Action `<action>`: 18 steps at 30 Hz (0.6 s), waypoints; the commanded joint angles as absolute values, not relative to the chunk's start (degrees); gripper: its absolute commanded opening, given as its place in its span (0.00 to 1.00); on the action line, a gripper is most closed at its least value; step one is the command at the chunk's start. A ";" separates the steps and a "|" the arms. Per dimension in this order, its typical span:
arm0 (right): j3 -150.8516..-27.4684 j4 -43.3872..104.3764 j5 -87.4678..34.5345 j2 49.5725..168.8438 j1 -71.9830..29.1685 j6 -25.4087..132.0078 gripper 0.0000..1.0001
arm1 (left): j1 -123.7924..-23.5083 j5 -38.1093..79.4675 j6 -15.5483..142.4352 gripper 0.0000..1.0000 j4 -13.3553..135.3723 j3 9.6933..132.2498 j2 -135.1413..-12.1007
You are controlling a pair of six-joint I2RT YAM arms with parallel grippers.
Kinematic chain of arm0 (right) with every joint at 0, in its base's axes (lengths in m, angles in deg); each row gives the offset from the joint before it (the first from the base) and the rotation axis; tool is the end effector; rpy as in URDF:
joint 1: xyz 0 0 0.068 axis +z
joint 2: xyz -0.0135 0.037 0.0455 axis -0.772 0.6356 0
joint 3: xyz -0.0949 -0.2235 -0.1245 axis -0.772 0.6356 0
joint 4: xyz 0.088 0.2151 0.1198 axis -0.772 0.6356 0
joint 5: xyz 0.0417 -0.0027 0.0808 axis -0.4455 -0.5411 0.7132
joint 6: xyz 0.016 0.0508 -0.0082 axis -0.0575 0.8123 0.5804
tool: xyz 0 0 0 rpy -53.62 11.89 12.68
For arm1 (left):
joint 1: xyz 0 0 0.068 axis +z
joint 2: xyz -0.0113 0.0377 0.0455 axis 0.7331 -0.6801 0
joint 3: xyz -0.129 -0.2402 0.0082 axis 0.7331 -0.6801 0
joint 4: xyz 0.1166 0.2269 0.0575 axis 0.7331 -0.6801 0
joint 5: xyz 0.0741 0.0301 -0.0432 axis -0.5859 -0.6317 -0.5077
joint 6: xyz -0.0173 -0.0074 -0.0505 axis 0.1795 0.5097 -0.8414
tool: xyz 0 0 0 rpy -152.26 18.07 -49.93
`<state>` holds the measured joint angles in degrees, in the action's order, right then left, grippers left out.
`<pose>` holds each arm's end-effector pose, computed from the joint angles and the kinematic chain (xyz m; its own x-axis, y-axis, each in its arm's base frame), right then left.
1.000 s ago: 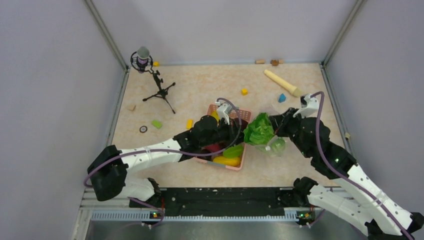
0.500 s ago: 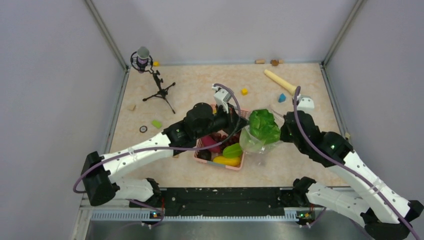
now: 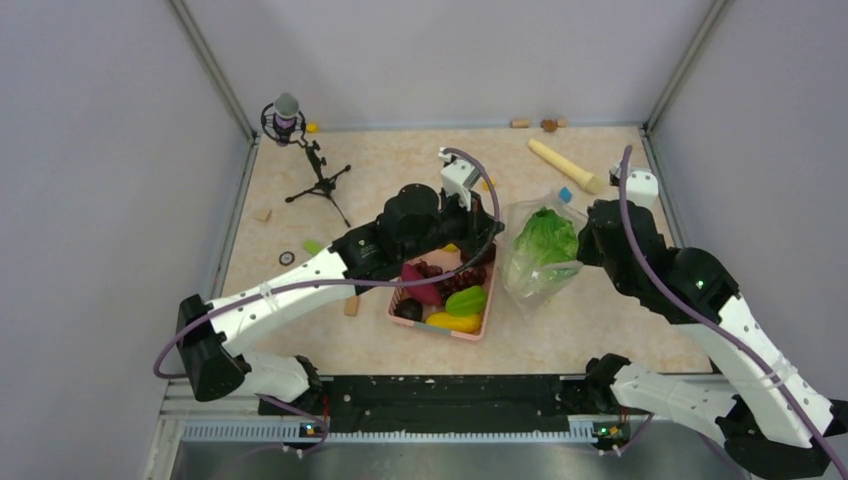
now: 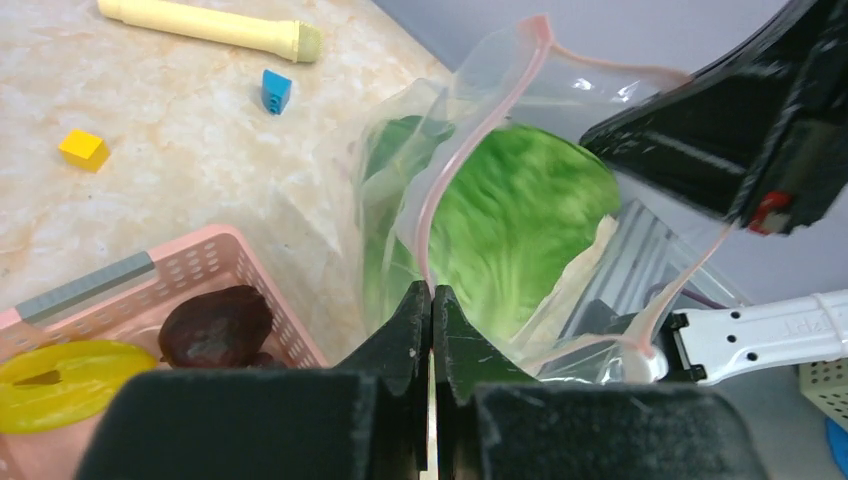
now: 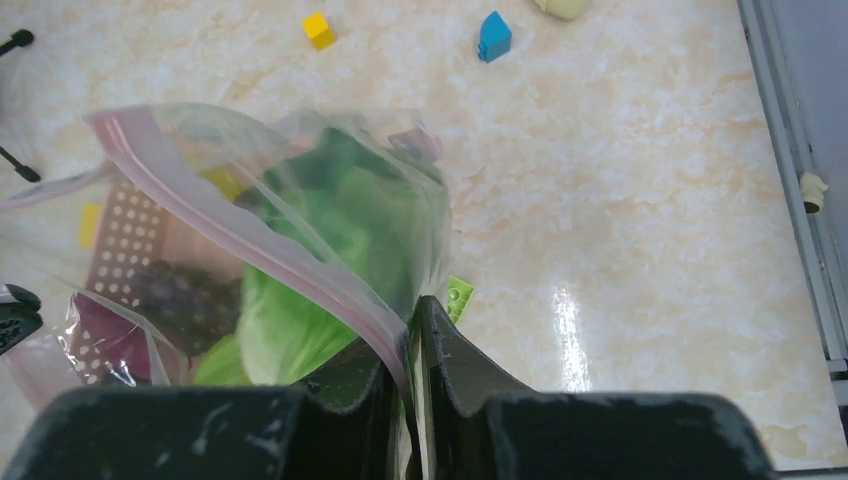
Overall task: Place the food in the zip-top bag and seal the zipper
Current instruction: Adjust the zipper food storage bag at the center of the board.
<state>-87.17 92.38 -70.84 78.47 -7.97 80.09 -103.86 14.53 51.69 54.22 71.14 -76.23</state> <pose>0.1118 0.0738 0.4040 -0.4985 0.1443 -0.8548 0.0904 0.9893 0.1143 0.1761 -0.2704 0.3875 -0.4294 -0.0672 -0.9006 0.7462 0.5354 -0.3957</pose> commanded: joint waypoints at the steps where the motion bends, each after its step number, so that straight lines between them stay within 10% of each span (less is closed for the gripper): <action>1: -91.03 95.34 -74.13 76.98 -8.00 80.13 0.11 | -103.75 12.04 54.95 0.00 55.17 70.42 -73.28; 18: -87.79 87.56 -78.73 77.53 -7.99 78.43 0.00 | -103.52 12.13 55.15 0.02 54.72 70.92 -74.94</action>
